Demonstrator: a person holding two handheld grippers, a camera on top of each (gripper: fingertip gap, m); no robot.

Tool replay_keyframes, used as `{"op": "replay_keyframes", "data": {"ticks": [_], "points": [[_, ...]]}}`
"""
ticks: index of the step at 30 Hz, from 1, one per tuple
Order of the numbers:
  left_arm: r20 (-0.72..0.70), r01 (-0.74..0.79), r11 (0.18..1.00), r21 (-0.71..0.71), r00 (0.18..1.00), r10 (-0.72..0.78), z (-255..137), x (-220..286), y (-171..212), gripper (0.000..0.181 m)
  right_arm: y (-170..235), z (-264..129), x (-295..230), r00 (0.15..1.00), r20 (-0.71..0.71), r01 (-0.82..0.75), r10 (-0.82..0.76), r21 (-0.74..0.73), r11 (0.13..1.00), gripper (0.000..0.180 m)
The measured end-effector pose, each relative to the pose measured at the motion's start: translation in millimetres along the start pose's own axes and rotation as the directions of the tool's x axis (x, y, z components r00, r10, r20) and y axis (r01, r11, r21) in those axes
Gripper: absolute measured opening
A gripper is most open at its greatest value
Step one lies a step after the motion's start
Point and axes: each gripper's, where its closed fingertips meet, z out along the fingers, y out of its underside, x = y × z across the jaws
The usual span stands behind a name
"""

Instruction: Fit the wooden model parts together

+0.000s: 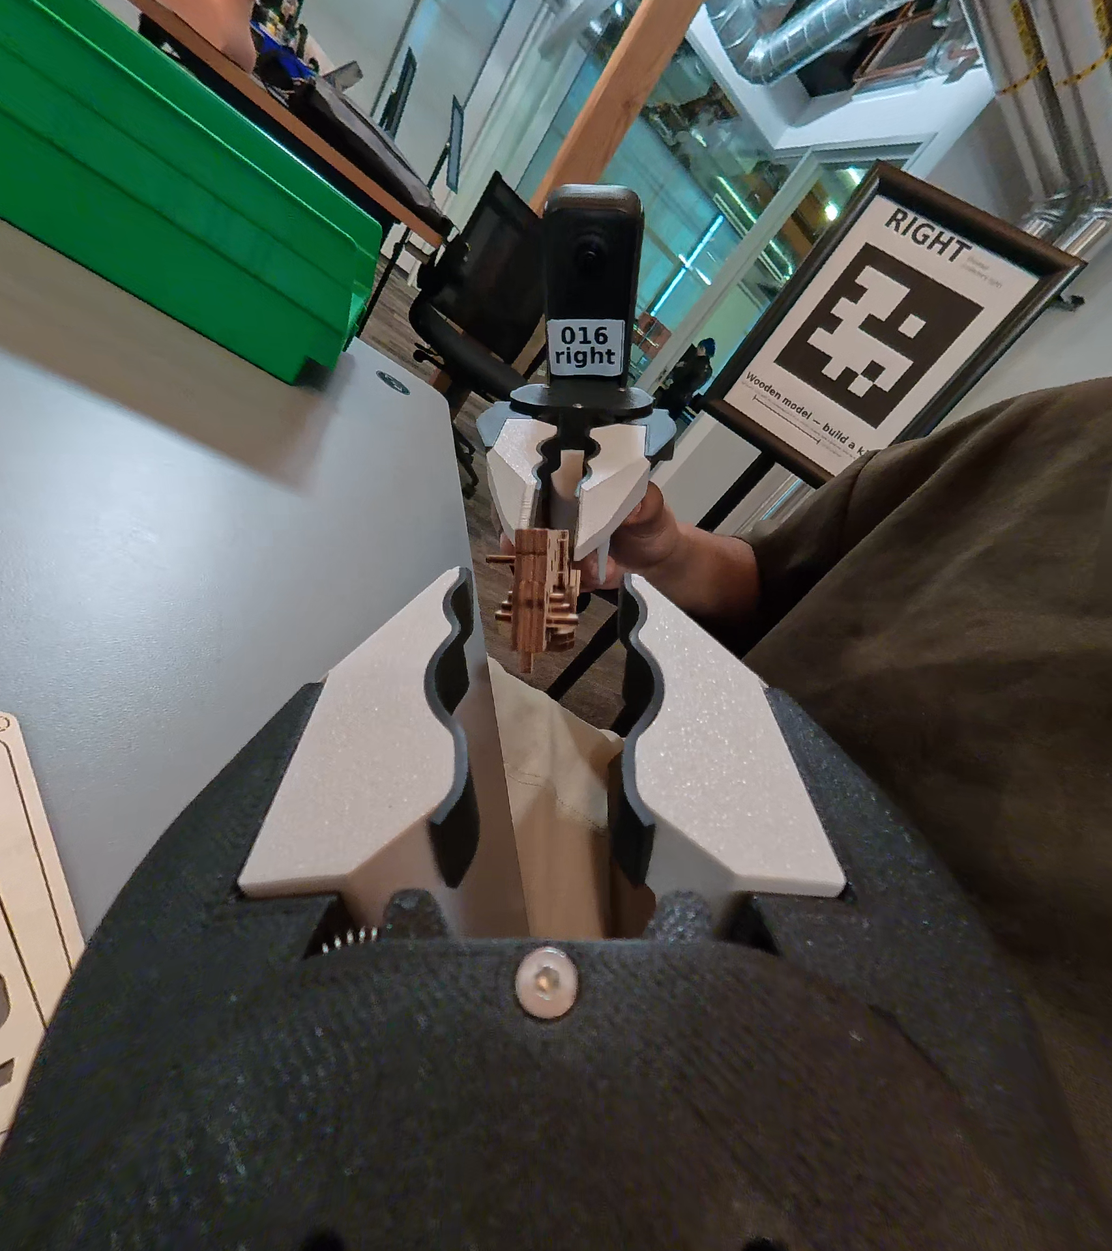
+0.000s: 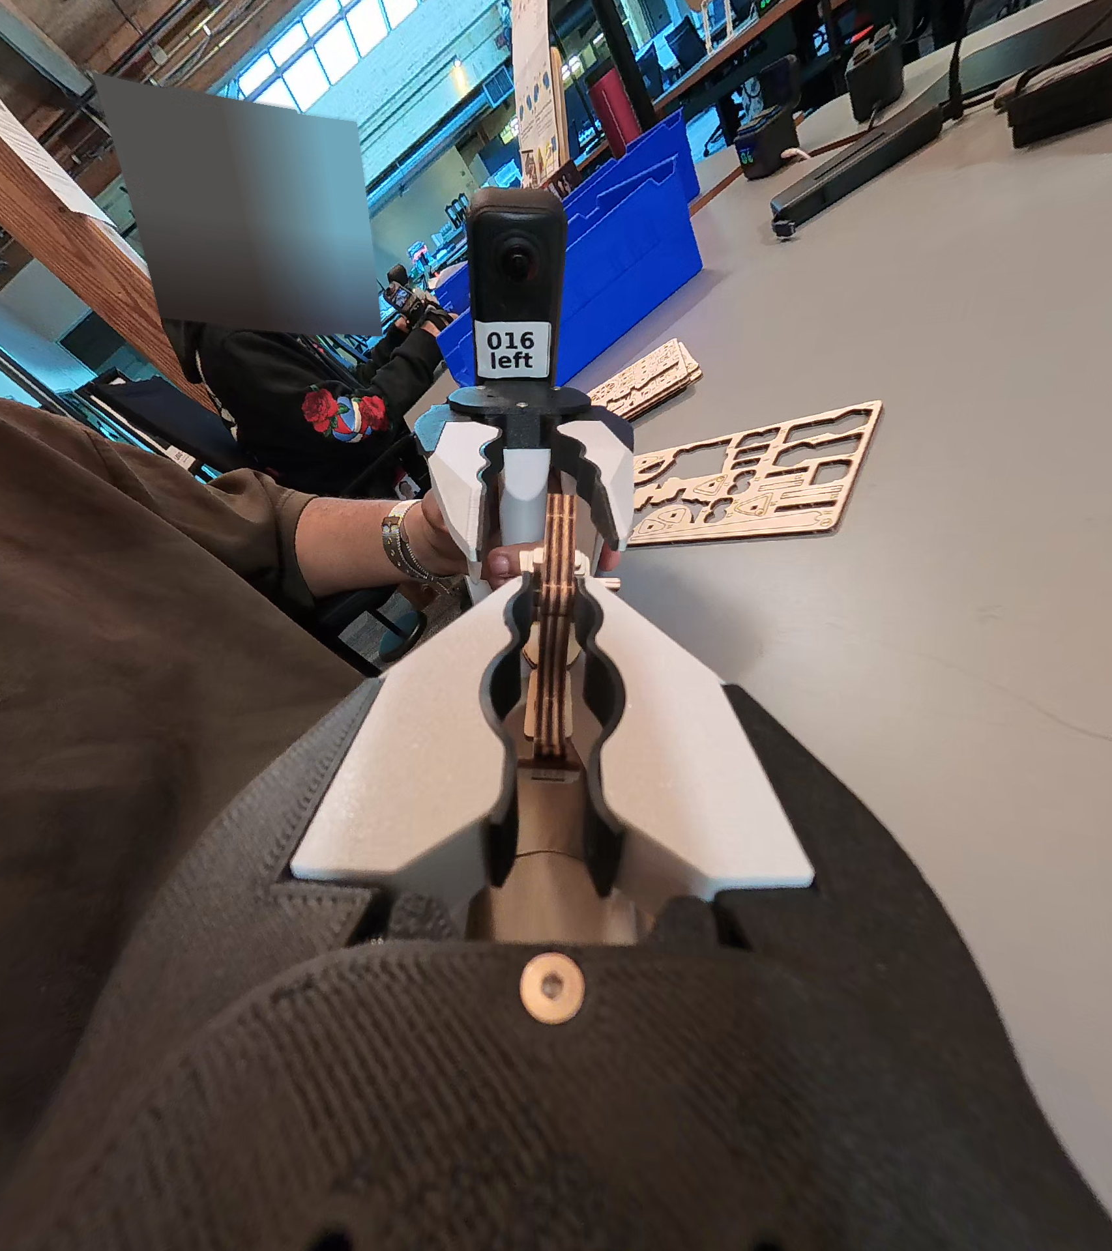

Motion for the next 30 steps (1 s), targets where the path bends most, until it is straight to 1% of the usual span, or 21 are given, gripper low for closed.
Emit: {"op": "replay_keyframes", "data": {"ticks": [10,20,27,30], "points": [[-0.001,-0.030,0.999,-0.038,1.000,0.030,5.2,4.5,6.1,0.040,3.5,2.1,-0.4,1.000,0.000,0.007,-0.007,-0.020,1.000,0.010],[-0.001,-0.017,0.999,-0.028,1.000,0.017,4.9,3.5,5.2,0.040,3.5,2.4,-0.5,1.000,-0.002,0.012,-0.012,-0.021,1.000,0.010],[0.038,-0.018,1.000,0.011,0.999,0.017,2.2,-1.7,0.0,0.049,-0.2,1.4,0.2,1.000,0.003,-0.007,0.007,0.004,1.000,0.010],[0.040,-0.019,1.000,0.016,0.999,0.018,1.8,-1.6,-0.4,0.050,-1.9,1.3,-0.3,1.000,0.000,-0.007,0.007,0.014,1.000,0.010]]}}
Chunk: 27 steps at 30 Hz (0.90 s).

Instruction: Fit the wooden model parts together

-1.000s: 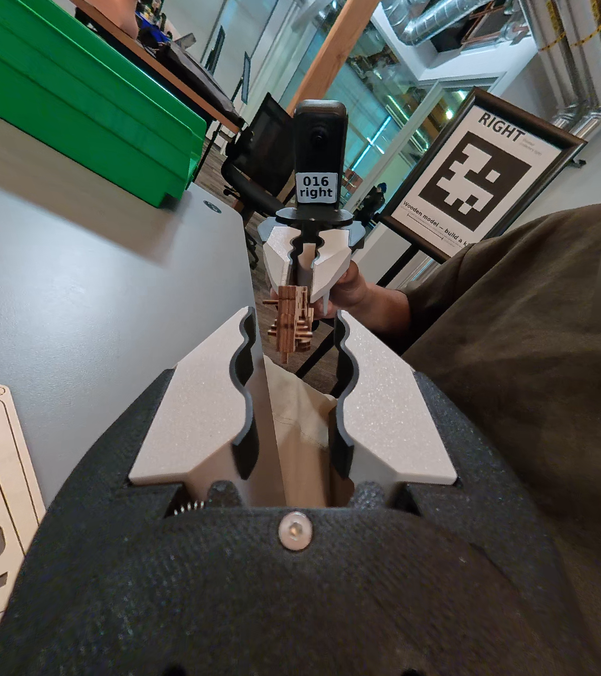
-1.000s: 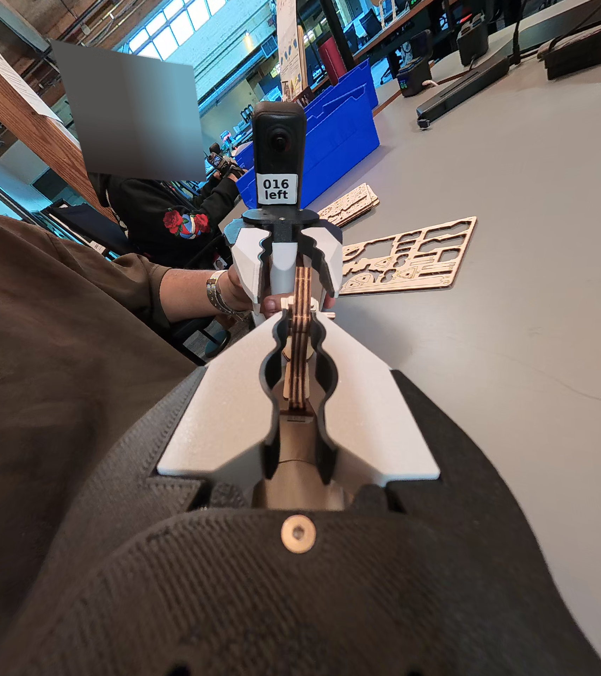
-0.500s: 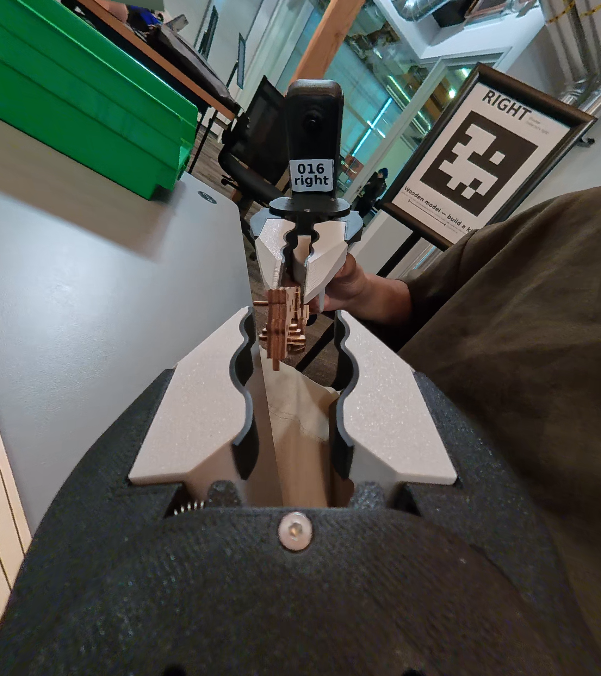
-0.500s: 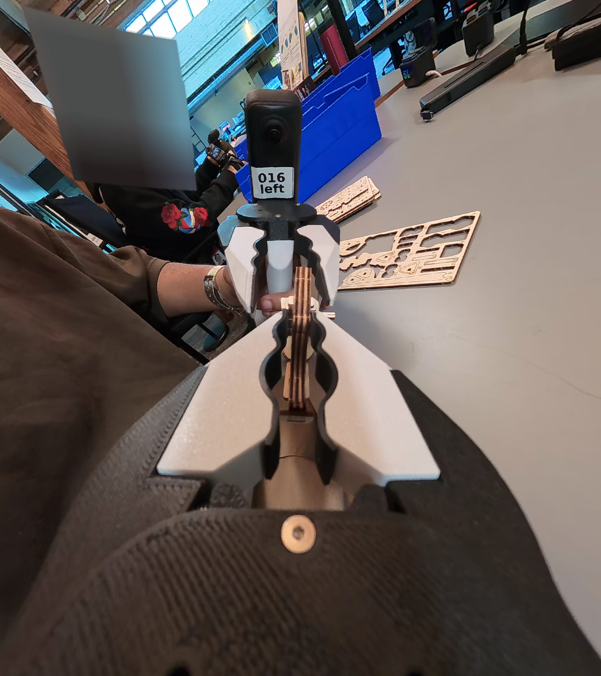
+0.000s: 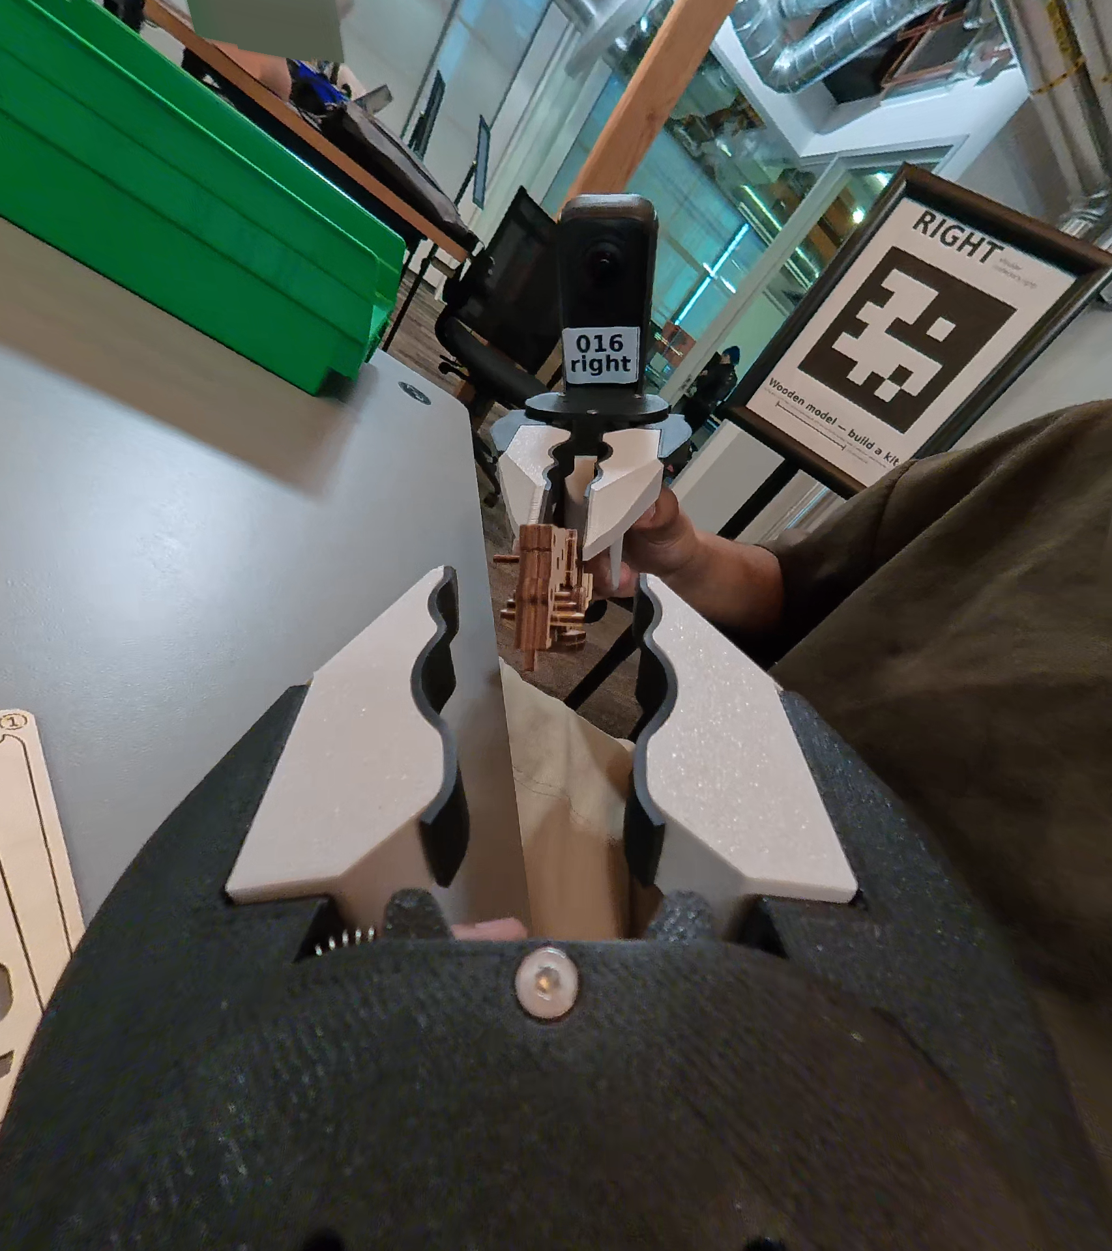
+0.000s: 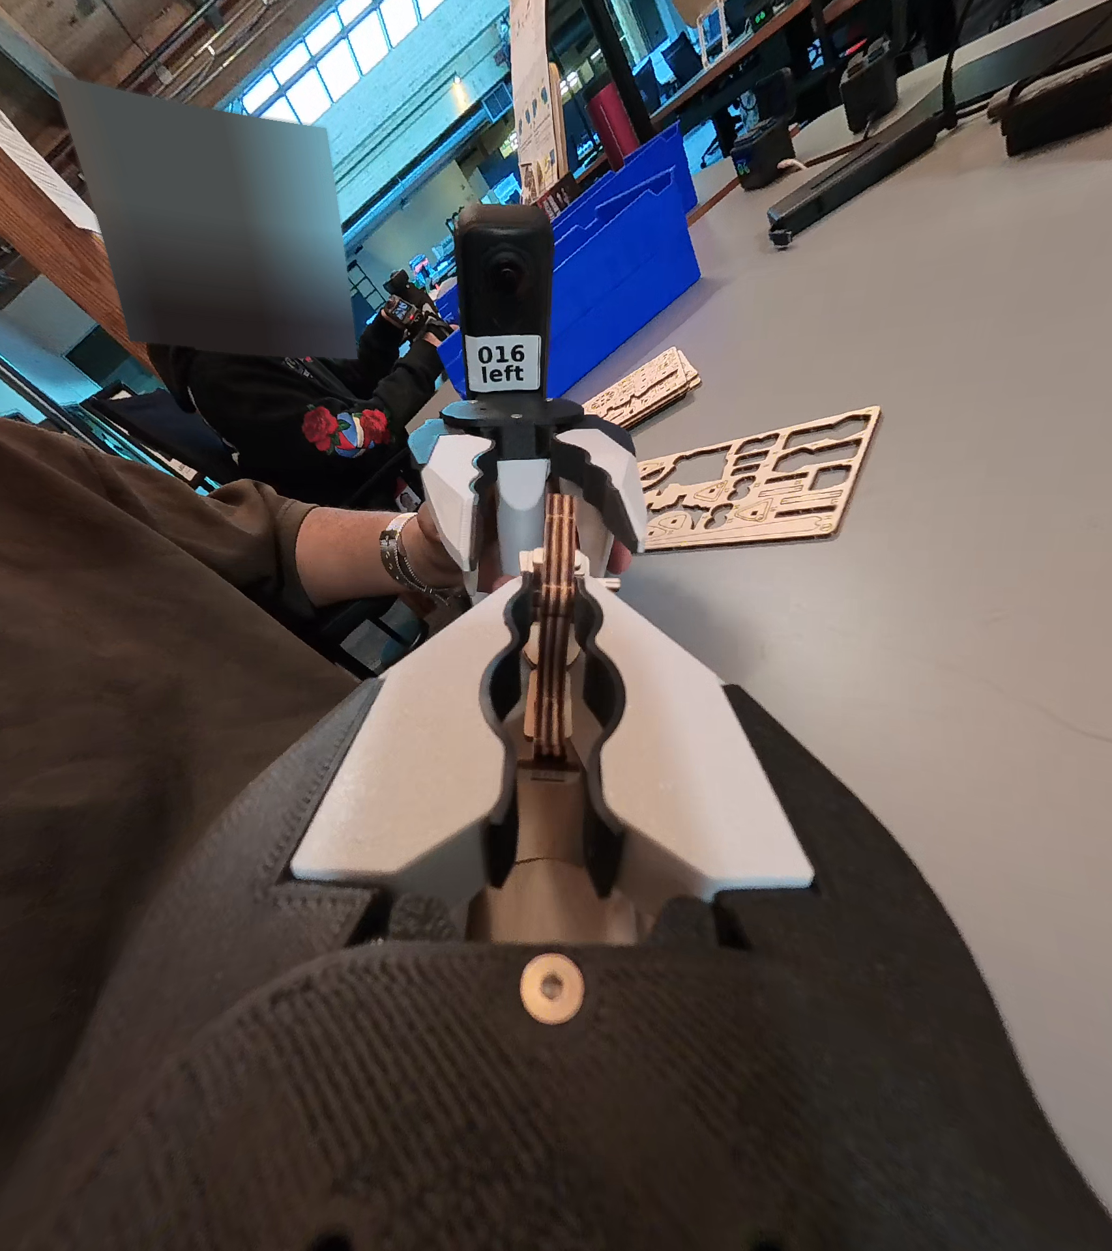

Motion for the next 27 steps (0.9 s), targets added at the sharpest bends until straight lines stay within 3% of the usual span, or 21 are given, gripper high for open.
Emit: {"op": "replay_keyframes", "data": {"ticks": [8,14,18,27], "points": [[-0.010,-0.003,1.000,-0.027,1.000,0.003,5,5,6,0.047,-3,4,0,1.000,-0.021,0.005,-0.005,0.019,1.000,0.010],[-0.010,0.002,1.000,-0.007,1.000,-0.002,3,5,3,0.025,-3,7,-6,1.000,-0.008,0.023,-0.023,0.026,0.999,0.010],[-0.020,0.000,1.000,-0.002,1.000,0.000,2,7,2,0.024,-1,8,-9,0.996,-0.024,0.087,-0.087,0.005,0.996,0.010],[0.027,-0.333,0.942,-0.033,0.942,0.334,-1,28,-6,0.024,-3,9,-25,0.938,-0.054,0.342,-0.342,-0.017,0.940,0.021]]}}
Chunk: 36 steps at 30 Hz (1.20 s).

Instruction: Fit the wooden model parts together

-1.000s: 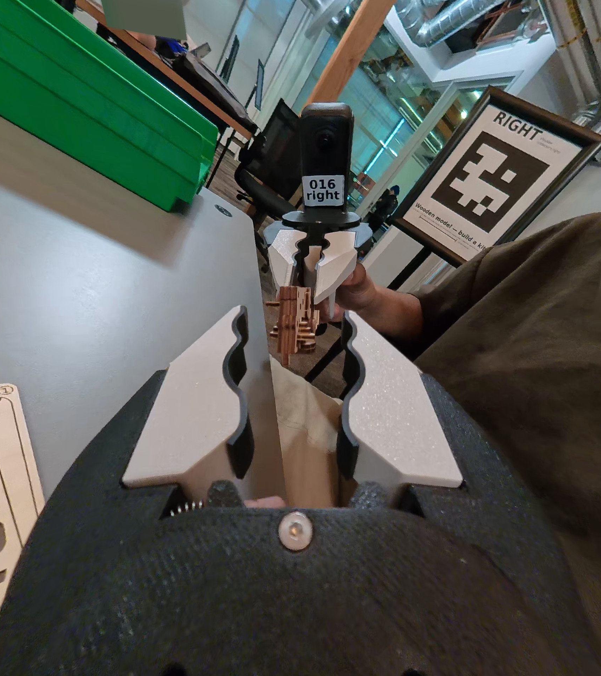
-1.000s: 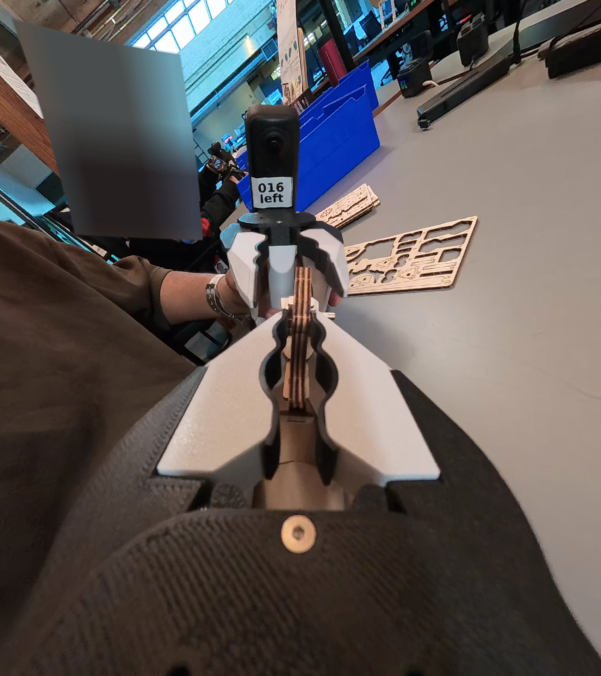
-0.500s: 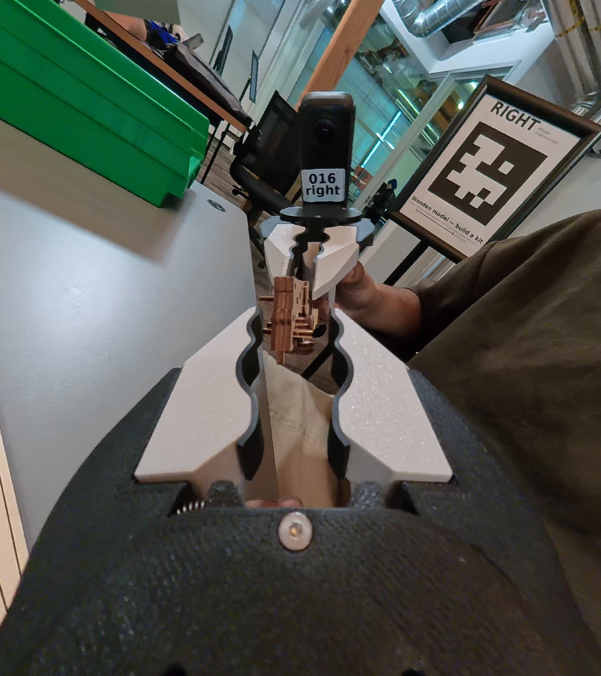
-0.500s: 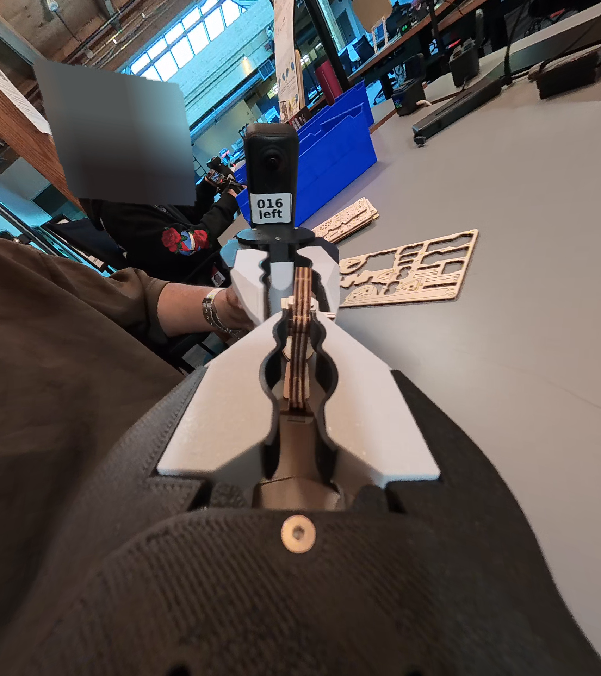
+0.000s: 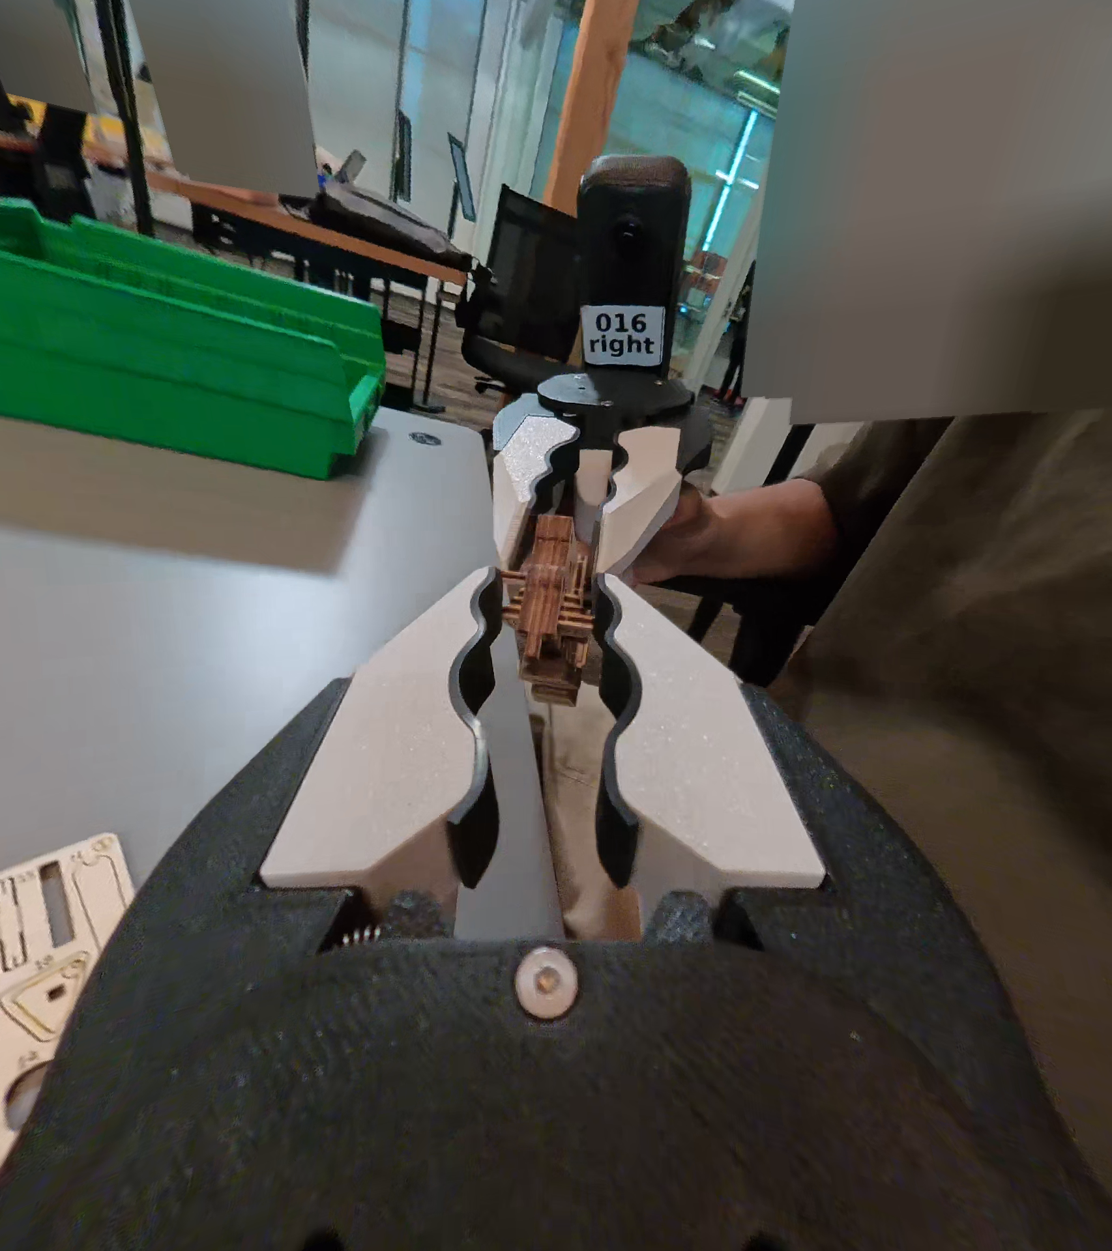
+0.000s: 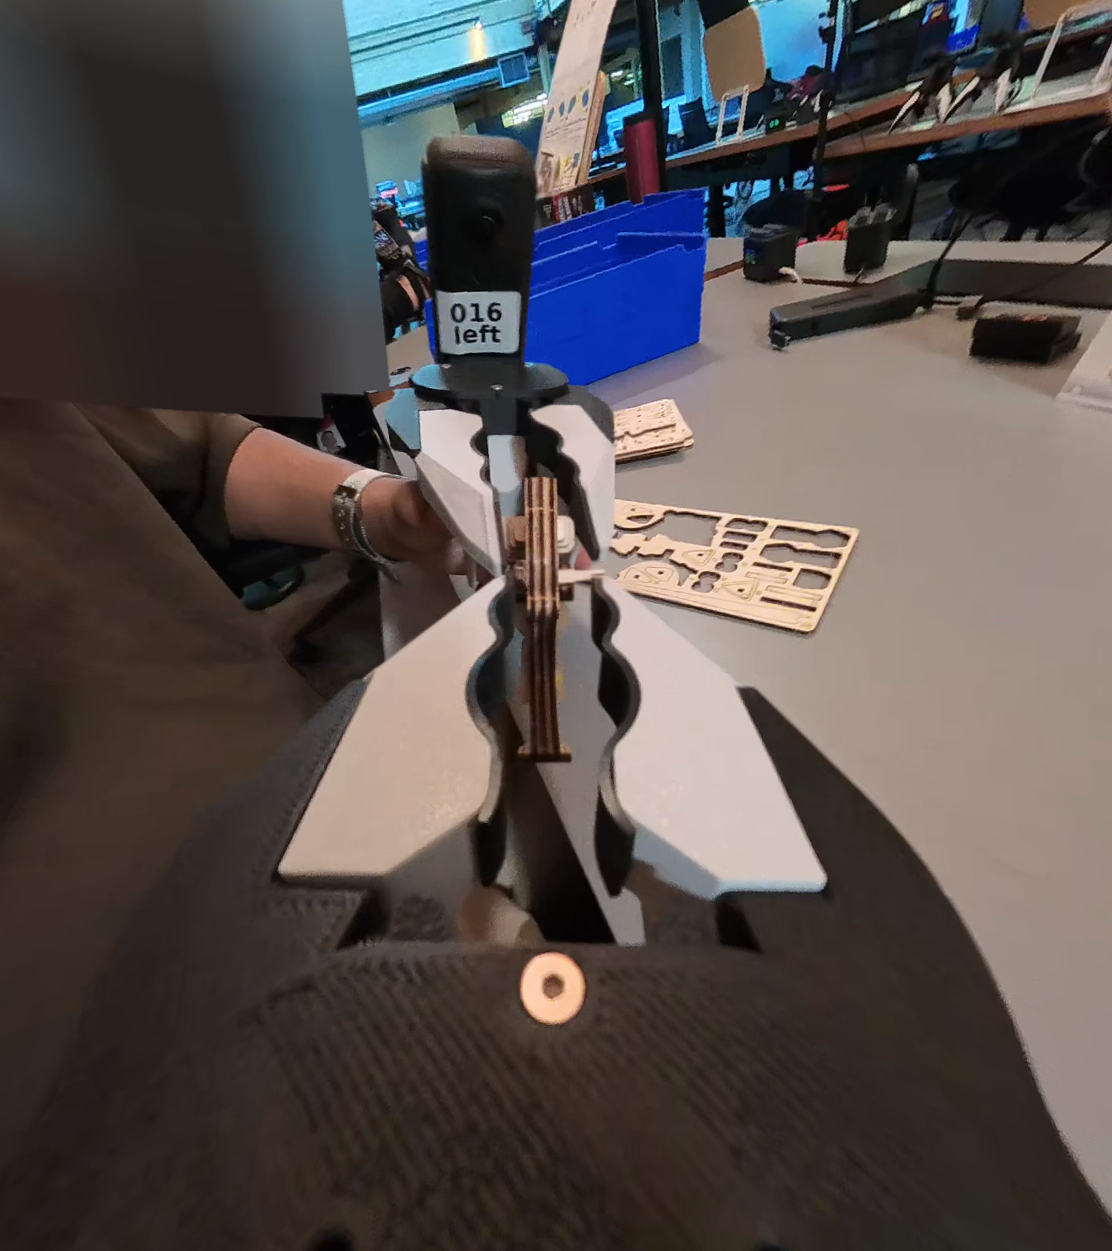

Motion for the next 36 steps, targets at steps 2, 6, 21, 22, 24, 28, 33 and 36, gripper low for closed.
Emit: {"op": "replay_keyframes", "data": {"ticks": [2,6,21,22,24,28,33,36], "points": [[0.005,-0.035,0.999,0.013,0.999,0.035,-1,3,-4,0.024,-3,0,1,0.999,-0.026,0.034,-0.034,0.011,0.999,0.027],[-0.017,-0.057,0.998,0.031,0.998,0.058,-1,8,-7,0.023,-4,0,0,0.999,-0.025,0.036,-0.036,0.021,0.999,0.038],[-0.079,-0.101,0.994,0.034,0.991,0.104,0,22,-7,0.023,-3,1,-15,0.989,0.029,0.142,-0.142,-0.002,0.990,0.034],[-0.081,-0.104,0.994,0.033,0.991,0.106,0,23,-7,0.023,-3,1,-17,0.989,0.039,0.146,-0.146,-0.001,0.989,0.033],[-0.088,-0.101,0.994,0.035,0.991,0.103,0,23,-8,0.023,-3,2,-20,0.987,0.054,0.153,-0.153,0.002,0.988,0.027],[-0.103,-0.088,0.996,0.035,0.991,0.091,0,25,-8,0.023,-4,2,-22,0.983,0.046,0.178,-0.178,0.003,0.984,0.027],[-0.117,-0.071,0.997,0.043,0.990,0.075,-1,26,-10,0.023,-8,1,-24,0.978,0.032,0.205,-0.205,0.018,0.979,0.027],[-0.112,-0.081,0.996,0.036,0.990,0.084,-1,25,-8,0.023,-6,2,-23,0.976,0.019,0.218,-0.217,-0.016,0.976,0.026]]}}
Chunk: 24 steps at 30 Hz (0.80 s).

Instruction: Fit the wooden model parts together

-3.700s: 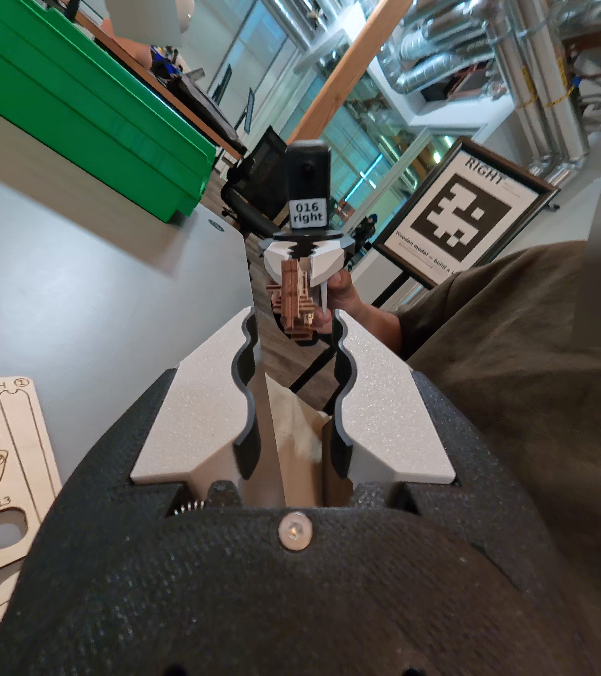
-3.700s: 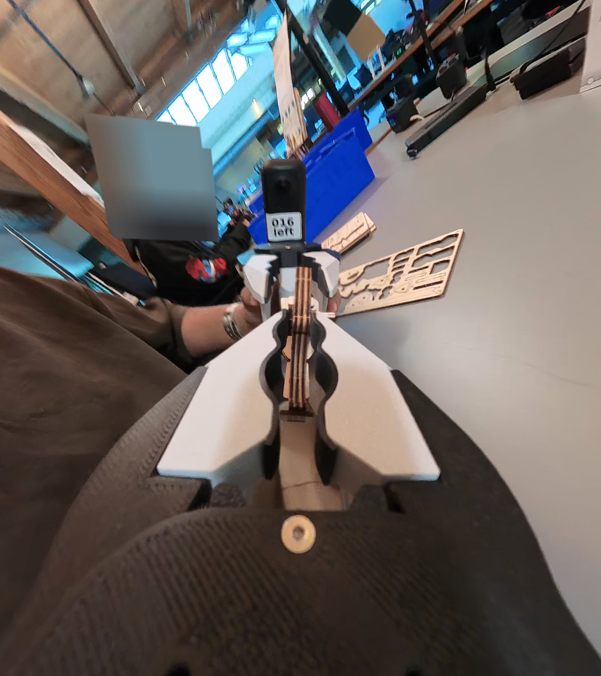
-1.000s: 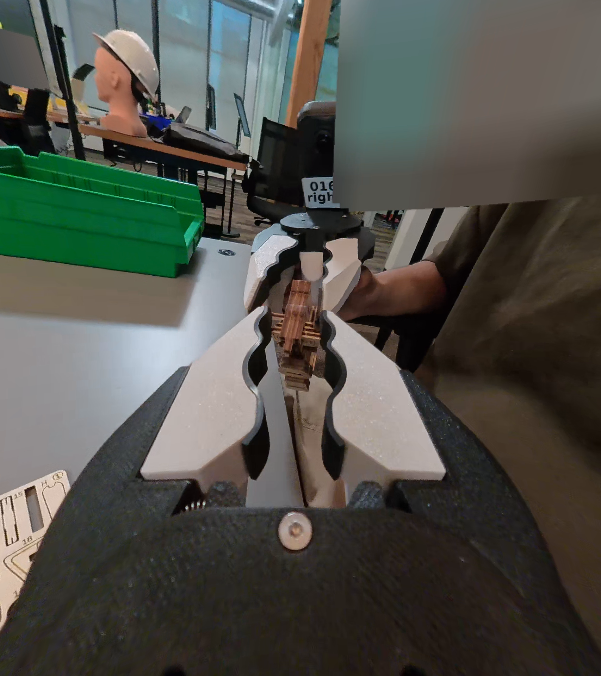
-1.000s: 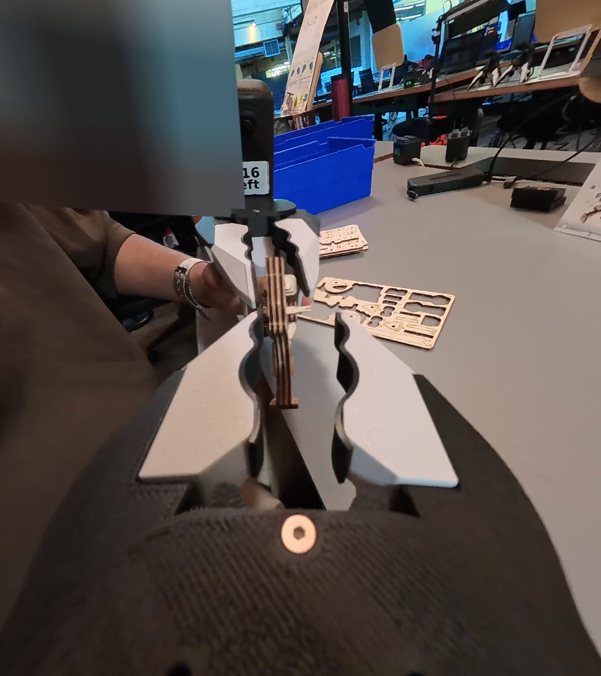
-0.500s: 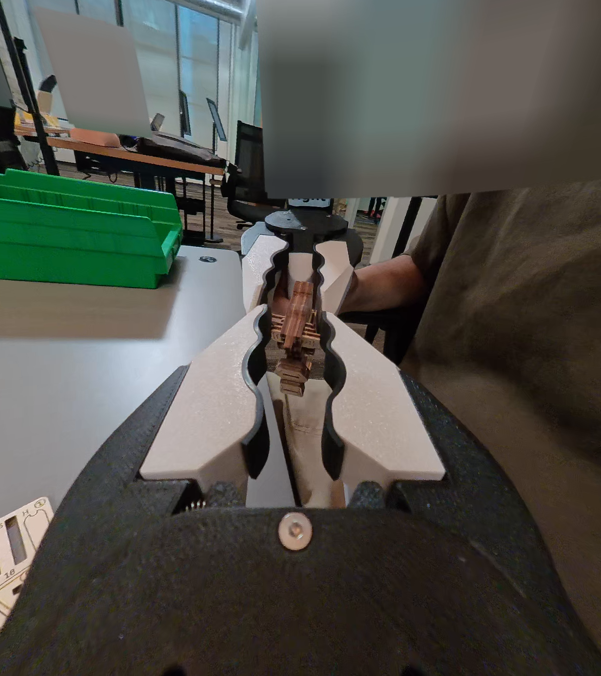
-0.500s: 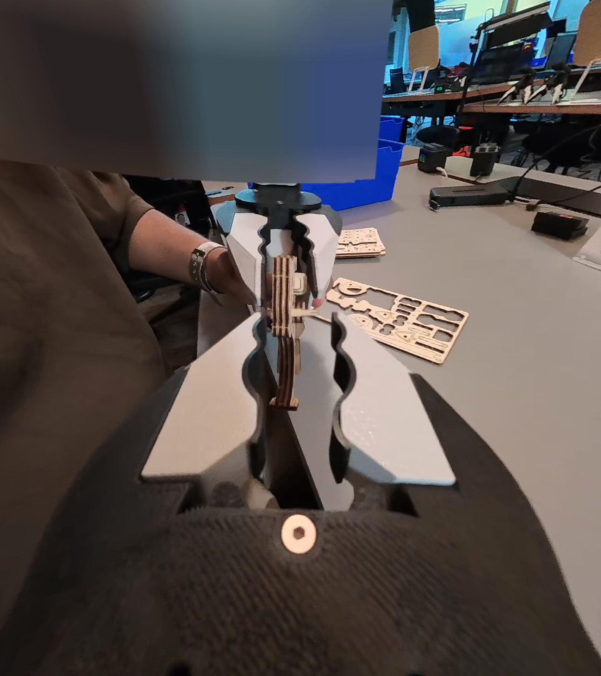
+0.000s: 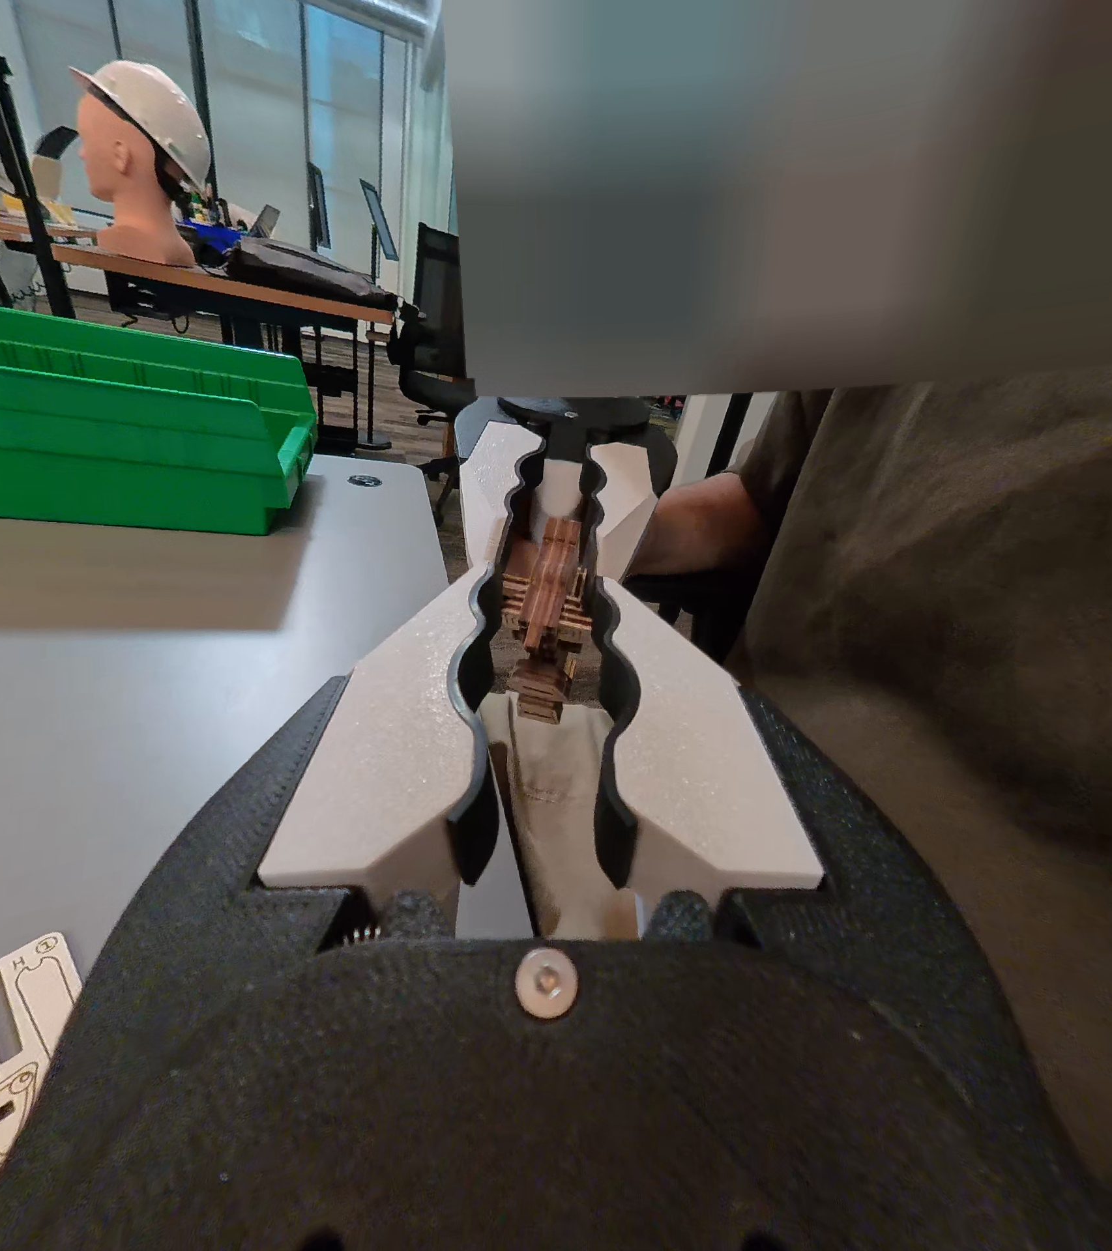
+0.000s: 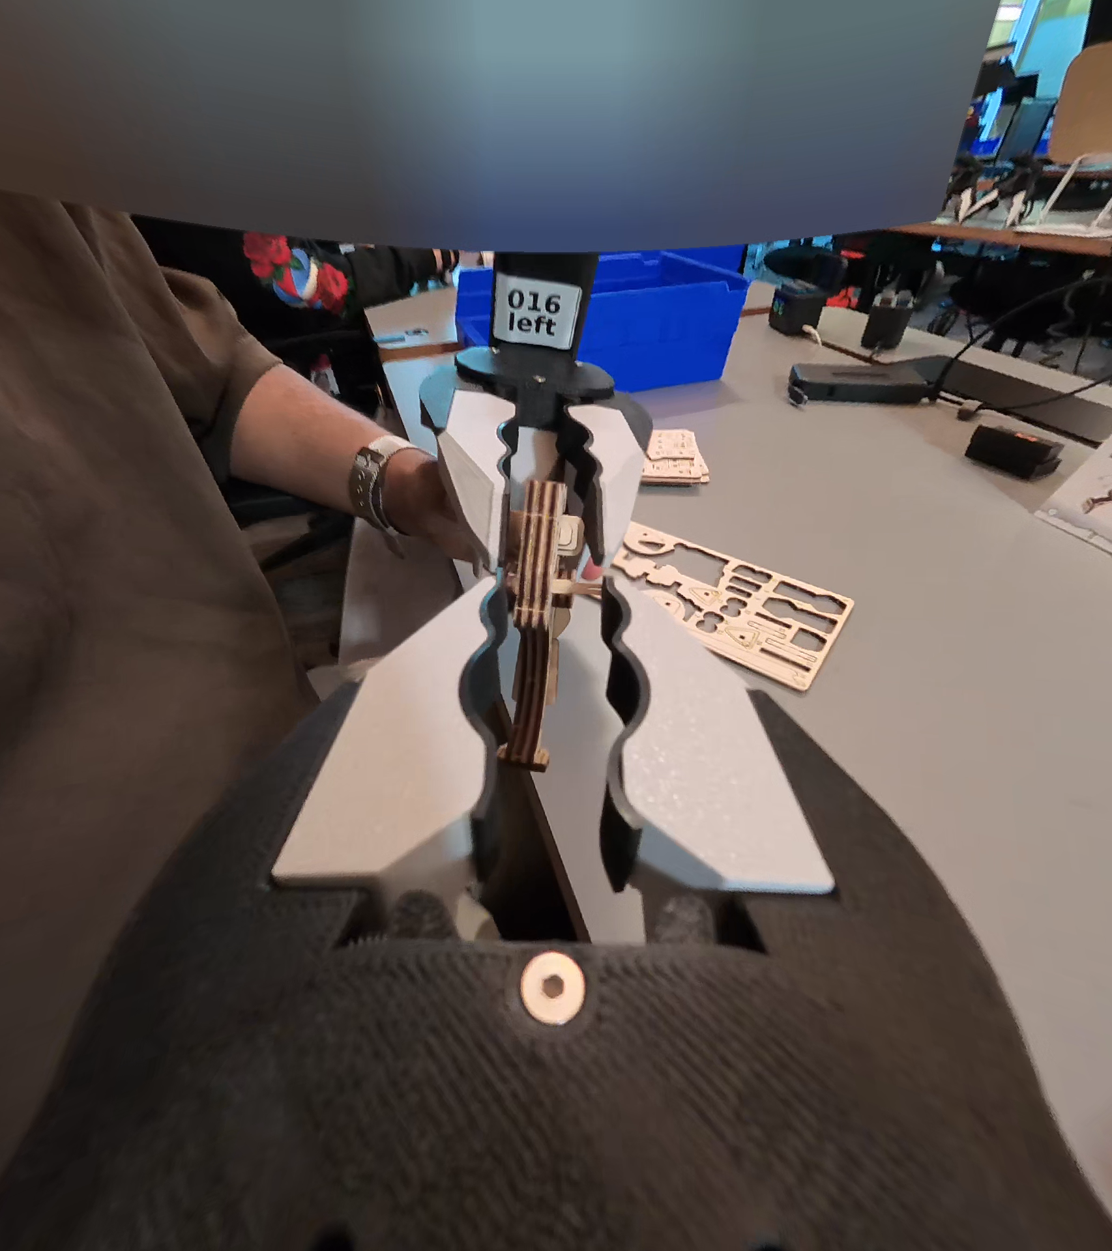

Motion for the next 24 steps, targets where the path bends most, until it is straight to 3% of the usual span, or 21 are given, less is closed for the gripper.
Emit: {"op": "replay_keyframes", "data": {"ticks": [18,24], "points": [[-0.001,-0.030,0.999,-0.017,1.000,0.030,0.0,2.3,2.6,0.023,3.9,-0.6,-3.1,1.000,0.007,-0.014,0.015,-0.089,0.996,0.025],[-0.004,-0.014,1.000,-0.018,1.000,0.014,-0.3,2.5,-1.2,0.023,-1.8,0.1,-1.6,0.998,0.006,-0.055,0.055,-0.023,0.998,0.026]]}}
